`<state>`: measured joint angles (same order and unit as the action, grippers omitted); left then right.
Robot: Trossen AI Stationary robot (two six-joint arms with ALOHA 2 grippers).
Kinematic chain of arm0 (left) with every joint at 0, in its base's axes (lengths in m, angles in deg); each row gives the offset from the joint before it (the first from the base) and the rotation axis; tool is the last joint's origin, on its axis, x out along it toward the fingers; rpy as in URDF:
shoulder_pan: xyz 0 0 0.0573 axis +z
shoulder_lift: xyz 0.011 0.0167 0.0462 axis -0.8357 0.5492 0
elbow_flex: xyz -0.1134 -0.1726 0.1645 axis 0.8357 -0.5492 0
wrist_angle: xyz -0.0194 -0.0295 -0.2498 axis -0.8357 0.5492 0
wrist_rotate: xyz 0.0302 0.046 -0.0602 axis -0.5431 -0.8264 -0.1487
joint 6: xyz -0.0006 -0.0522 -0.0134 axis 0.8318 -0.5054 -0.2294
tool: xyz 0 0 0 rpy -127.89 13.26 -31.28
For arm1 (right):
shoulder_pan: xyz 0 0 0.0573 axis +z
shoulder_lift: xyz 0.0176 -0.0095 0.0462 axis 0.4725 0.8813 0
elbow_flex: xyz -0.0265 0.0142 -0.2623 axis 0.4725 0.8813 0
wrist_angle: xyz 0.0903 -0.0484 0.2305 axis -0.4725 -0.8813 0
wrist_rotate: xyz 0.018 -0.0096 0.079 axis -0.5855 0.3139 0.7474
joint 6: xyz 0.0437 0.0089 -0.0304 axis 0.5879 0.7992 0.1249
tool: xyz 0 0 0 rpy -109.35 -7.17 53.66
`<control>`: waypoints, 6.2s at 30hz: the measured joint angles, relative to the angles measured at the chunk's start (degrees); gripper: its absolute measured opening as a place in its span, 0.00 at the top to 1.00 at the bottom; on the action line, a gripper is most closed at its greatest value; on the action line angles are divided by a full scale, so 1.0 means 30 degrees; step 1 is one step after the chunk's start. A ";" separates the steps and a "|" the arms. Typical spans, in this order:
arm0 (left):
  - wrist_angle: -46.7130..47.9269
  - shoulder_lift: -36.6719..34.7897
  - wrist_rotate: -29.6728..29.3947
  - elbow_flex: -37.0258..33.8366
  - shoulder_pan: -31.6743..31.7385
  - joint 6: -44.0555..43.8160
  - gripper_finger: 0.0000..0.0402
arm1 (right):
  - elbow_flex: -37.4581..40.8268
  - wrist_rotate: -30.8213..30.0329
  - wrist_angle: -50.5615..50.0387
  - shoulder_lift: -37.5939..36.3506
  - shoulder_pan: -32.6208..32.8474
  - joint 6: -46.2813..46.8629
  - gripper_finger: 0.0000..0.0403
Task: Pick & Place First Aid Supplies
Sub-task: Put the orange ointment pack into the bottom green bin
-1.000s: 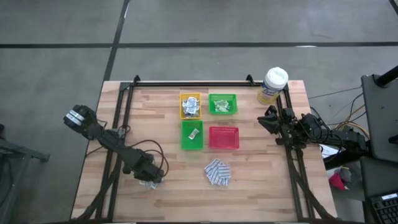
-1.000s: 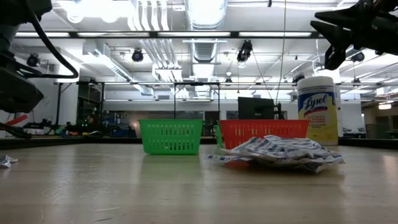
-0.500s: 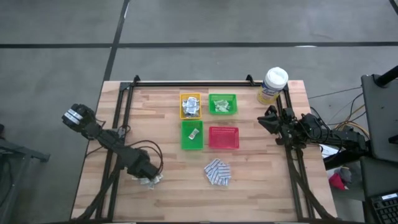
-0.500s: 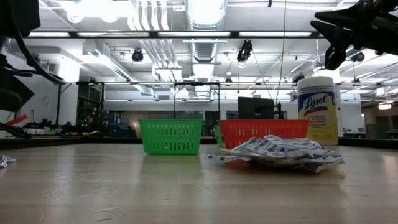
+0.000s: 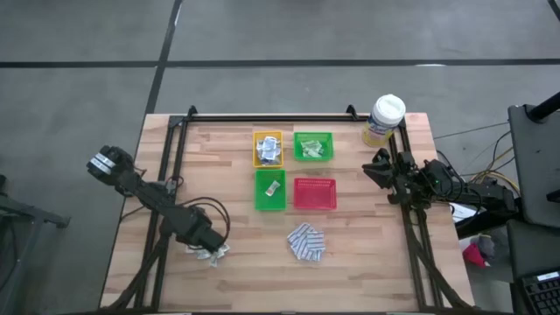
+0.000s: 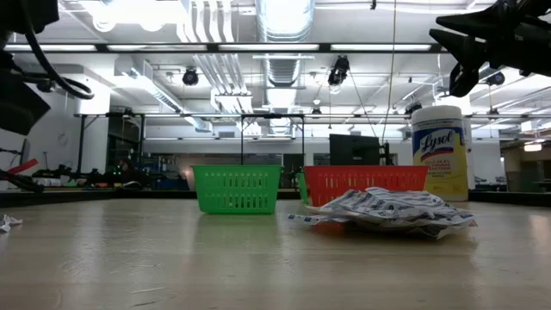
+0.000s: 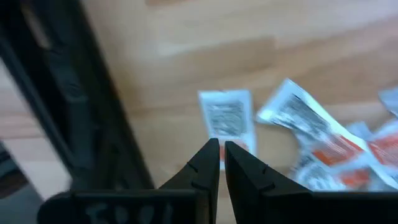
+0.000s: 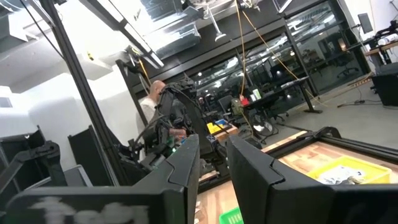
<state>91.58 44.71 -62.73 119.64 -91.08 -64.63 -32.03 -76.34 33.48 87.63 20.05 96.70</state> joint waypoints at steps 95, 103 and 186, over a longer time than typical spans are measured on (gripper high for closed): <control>-0.3899 0.0357 0.0261 -0.2742 0.2266 -0.5073 0.74 | 0.0000 -0.0495 -0.0118 -0.0006 -0.0006 -0.0210 0.83; -0.3917 0.0380 0.0209 -0.2827 0.2266 -0.4862 0.76 | 0.0000 -0.0503 -0.0124 0.0001 -0.0013 -0.0488 0.80; -0.1239 -0.0750 0.0818 -0.1746 0.0598 -0.1467 0.79 | 0.0000 -0.0998 -0.0116 0.0001 0.0001 -0.0488 0.80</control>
<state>87.87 42.46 -60.28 114.40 -89.28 -69.03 -32.03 -79.33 33.13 87.64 20.05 95.23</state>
